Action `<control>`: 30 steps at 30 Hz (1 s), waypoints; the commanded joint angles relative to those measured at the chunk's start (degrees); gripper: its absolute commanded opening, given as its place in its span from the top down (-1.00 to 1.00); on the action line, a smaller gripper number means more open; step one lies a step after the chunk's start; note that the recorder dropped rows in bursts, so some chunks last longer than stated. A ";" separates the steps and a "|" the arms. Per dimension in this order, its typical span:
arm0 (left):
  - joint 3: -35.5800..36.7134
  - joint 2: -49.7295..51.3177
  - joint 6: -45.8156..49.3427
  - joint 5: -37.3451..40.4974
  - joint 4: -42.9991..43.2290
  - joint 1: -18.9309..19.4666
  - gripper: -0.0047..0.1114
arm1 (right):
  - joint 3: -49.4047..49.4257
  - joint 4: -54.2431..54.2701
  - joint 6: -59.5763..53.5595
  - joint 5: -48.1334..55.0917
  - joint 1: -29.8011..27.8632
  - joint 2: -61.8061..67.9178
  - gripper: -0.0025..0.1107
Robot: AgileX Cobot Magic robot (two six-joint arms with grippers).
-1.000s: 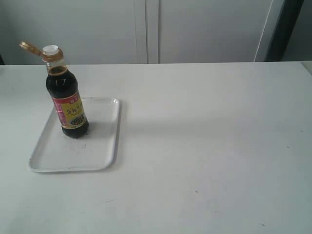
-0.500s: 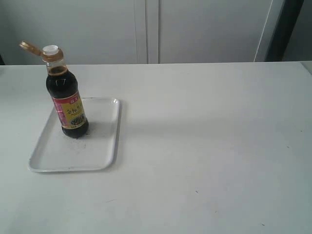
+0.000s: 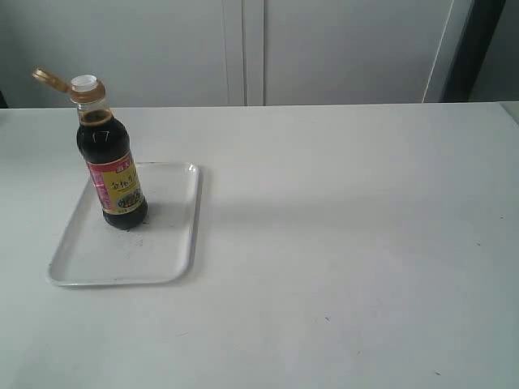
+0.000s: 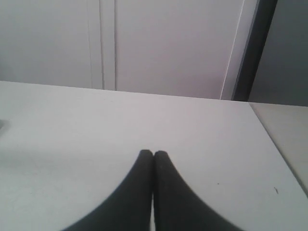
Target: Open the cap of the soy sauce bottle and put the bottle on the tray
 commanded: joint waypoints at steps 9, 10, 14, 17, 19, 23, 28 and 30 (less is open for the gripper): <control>0.26 -0.28 0.19 0.11 -0.44 0.32 0.92 | 5.33 -1.63 1.61 3.93 0.12 -8.99 0.96; 0.26 -0.28 0.19 0.11 -0.44 0.32 0.92 | 6.01 -1.63 1.61 3.93 0.12 -9.70 0.96; 0.26 -0.28 0.19 0.11 -0.44 0.32 0.92 | 7.89 -2.14 1.61 3.93 0.12 -11.15 0.96; 0.26 -0.28 0.19 0.11 -0.44 0.32 0.92 | 9.34 -2.14 1.61 3.81 0.12 -11.15 0.96; 0.26 -0.28 0.19 0.11 -0.44 0.32 0.92 | 10.29 -2.14 1.61 3.72 0.12 -11.15 0.96; 0.26 -0.28 0.19 0.11 -0.44 0.32 0.92 | 12.99 -2.14 1.61 1.18 0.12 -11.15 0.96; 0.26 -0.28 0.19 0.11 -0.44 0.32 0.92 | 13.84 -2.14 1.74 -2.16 0.12 -11.15 0.96; 0.26 -0.28 0.19 0.11 -0.44 0.32 0.92 | 13.84 -2.14 1.74 -1.30 0.12 -11.15 0.96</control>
